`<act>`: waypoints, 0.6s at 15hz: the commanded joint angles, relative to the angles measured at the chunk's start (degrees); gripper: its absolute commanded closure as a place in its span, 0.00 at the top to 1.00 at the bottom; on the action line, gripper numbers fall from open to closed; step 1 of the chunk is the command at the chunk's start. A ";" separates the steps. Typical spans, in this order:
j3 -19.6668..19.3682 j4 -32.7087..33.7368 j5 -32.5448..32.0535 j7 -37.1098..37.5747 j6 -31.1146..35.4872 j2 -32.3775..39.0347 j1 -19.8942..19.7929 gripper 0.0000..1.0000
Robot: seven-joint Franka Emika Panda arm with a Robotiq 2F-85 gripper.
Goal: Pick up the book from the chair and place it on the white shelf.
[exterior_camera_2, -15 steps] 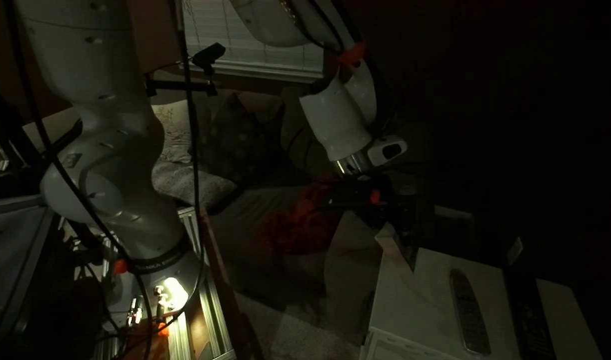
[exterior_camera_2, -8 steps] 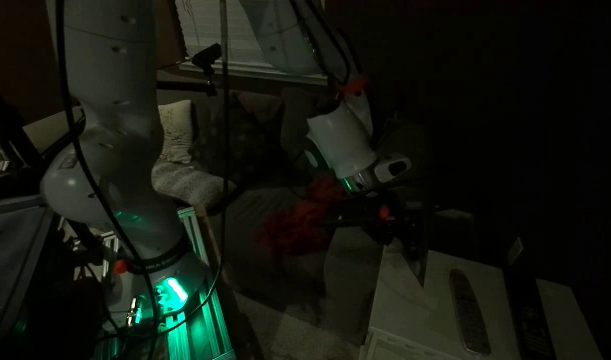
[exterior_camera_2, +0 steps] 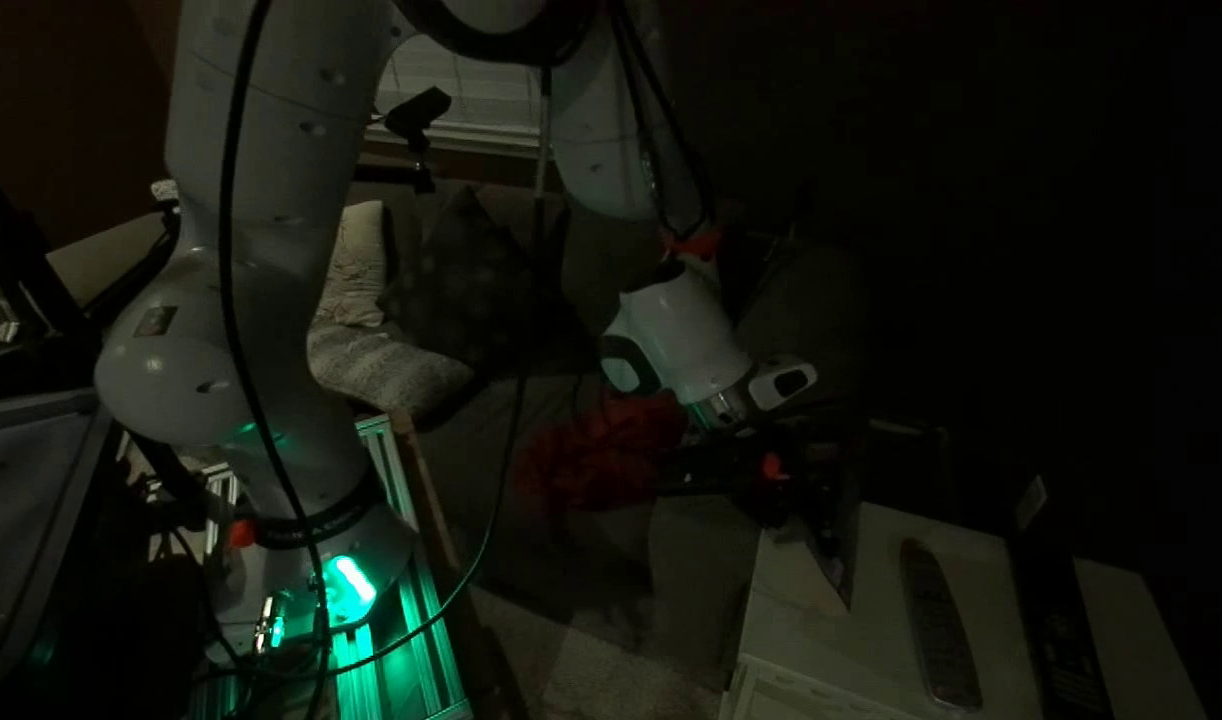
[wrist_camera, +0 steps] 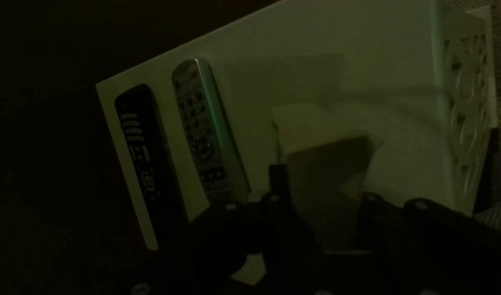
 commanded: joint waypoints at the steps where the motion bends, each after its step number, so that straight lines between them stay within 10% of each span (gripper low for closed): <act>1: -0.78 1.37 -3.58 3.64 4.61 5.22 -0.40 0.08; 4: -9.33 0.73 -5.67 9.37 2.82 5.89 7.12 0.08; 7: -6.18 1.47 -5.25 7.72 4.10 6.88 3.50 0.08; 8: -6.14 1.48 -4.88 7.32 3.81 6.83 3.54 0.18; 9: -6.01 1.35 -4.81 7.27 3.55 6.59 3.52 0.55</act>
